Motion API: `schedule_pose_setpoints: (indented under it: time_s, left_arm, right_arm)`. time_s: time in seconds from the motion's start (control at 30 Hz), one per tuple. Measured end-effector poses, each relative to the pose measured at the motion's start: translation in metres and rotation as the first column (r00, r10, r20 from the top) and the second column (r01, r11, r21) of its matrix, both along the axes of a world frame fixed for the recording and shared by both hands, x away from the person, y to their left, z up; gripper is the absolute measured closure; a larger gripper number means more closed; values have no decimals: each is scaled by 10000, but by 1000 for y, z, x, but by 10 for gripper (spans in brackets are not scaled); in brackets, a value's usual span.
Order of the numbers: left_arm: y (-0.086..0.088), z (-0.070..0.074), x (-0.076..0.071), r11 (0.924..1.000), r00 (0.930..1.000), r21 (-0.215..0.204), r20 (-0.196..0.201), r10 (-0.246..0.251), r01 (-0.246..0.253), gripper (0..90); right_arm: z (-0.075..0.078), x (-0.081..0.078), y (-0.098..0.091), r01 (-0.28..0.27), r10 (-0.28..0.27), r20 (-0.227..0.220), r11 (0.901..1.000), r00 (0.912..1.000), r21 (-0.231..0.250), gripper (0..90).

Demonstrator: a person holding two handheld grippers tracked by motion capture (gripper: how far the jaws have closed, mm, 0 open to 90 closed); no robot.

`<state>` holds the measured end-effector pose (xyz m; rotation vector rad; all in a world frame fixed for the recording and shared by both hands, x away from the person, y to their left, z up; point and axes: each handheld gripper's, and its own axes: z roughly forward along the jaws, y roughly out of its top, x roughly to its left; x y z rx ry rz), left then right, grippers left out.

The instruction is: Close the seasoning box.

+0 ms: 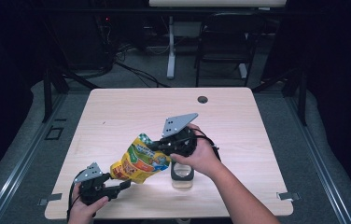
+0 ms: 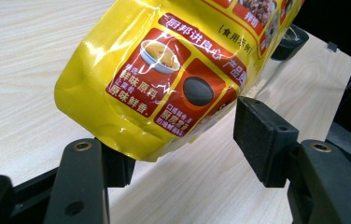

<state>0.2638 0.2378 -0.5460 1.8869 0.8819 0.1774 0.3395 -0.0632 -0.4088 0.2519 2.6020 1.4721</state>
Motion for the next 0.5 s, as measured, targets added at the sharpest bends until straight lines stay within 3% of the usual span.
schedule_pose_setpoints:
  time_s: [0.5]
  left_arm:
    - [0,2,0,9997,9998,204,136,156,-159,425]
  right_arm:
    - [-18,5,-11,397,-394,-230,9992,9990,96,900]
